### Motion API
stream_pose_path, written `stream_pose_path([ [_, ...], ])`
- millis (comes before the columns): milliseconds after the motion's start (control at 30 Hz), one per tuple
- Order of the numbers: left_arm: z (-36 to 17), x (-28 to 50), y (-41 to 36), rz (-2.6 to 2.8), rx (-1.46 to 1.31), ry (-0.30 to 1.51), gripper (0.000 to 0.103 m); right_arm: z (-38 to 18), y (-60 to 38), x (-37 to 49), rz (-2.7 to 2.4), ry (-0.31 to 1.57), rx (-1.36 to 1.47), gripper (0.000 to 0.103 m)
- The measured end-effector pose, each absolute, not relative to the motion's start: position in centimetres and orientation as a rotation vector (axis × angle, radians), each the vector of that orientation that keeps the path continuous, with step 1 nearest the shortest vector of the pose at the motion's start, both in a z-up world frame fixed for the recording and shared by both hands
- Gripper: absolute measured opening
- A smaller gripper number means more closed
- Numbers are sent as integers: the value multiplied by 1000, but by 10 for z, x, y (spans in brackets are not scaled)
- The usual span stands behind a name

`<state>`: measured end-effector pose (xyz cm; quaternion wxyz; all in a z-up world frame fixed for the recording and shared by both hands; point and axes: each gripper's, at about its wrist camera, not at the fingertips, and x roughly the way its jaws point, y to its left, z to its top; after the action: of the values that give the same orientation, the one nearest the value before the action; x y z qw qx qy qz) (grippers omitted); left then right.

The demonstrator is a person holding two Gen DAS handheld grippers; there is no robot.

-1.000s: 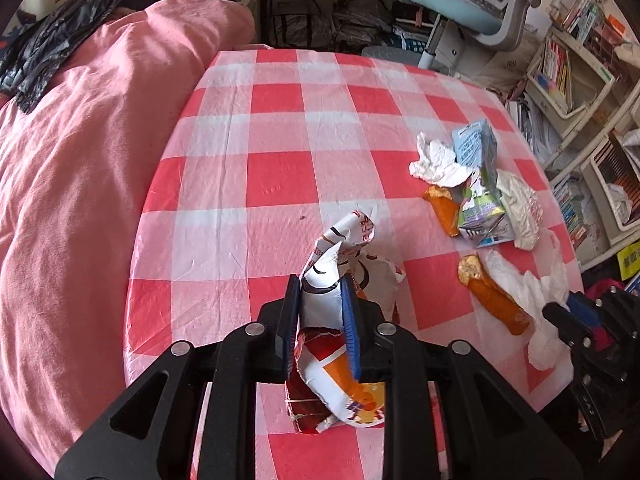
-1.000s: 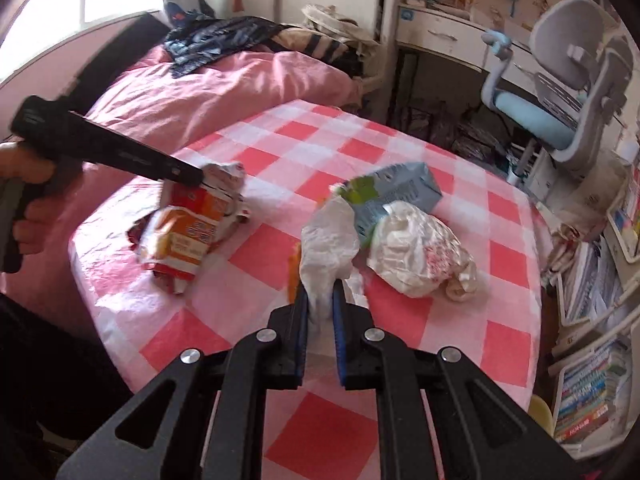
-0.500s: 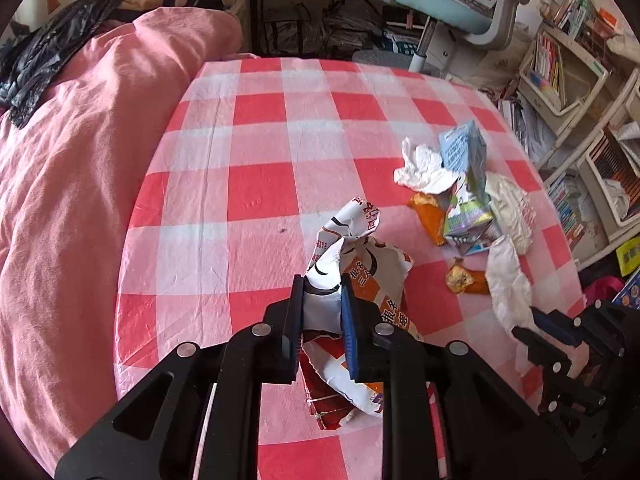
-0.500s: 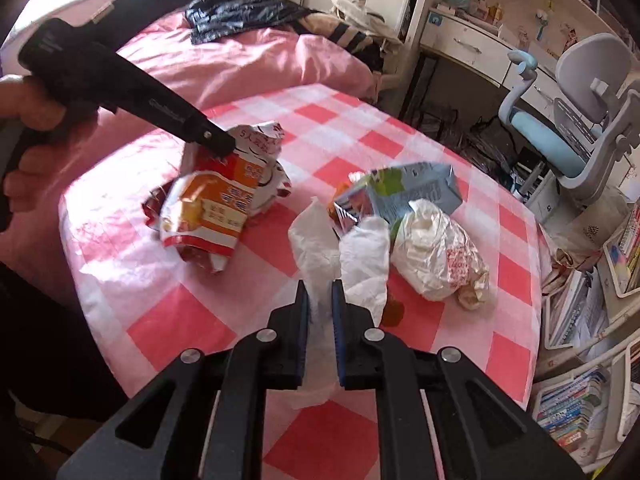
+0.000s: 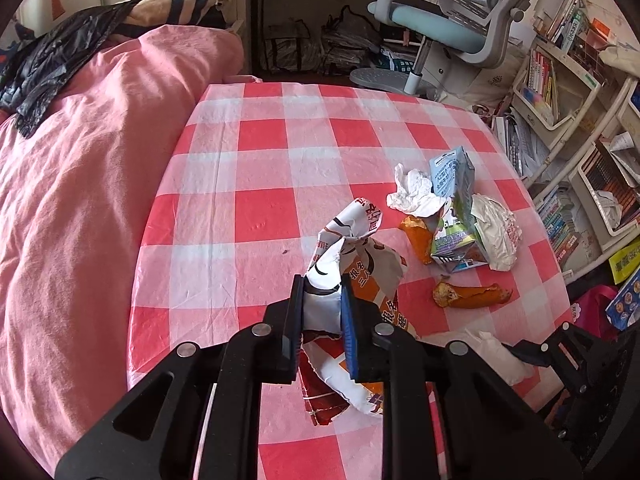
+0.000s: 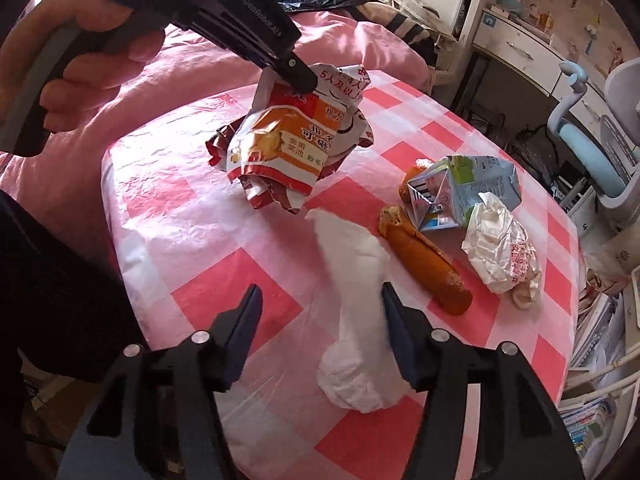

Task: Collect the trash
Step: 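Lift the white bag with the right gripper while the left gripper holds the wrapper, then open the left gripper over the yellow bin while the right gripper releases the bag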

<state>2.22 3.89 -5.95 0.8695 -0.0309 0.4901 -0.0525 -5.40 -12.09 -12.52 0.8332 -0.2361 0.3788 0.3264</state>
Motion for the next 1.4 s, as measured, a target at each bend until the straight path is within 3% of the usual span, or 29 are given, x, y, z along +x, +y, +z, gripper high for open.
stream_pose_path([
  [300, -63, 23, 40, -111, -61, 1038, 16, -124, -139, -34, 614, 845, -390, 62],
  [400, -67, 25, 39, -117, -52, 1051, 16, -131, -141, -30, 589, 885, -406, 33],
  [433, -67, 25, 39, -118, -50, 1053, 16, -131, -142, -28, 586, 894, -403, 17],
  [700, -50, 19, 34, -251, -145, 1010, 16, -113, -157, -34, 574, 845, -372, 15],
  [900, -31, 15, -13, -384, -155, 963, 16, -92, -210, -38, 457, 793, -319, 15],
  [1167, -13, 17, -157, -544, -87, 924, 16, -97, -307, -39, 251, 804, -311, 16],
  [1400, -39, 28, -303, -522, 44, 943, 16, -133, -388, -25, 92, 907, -314, 16],
])
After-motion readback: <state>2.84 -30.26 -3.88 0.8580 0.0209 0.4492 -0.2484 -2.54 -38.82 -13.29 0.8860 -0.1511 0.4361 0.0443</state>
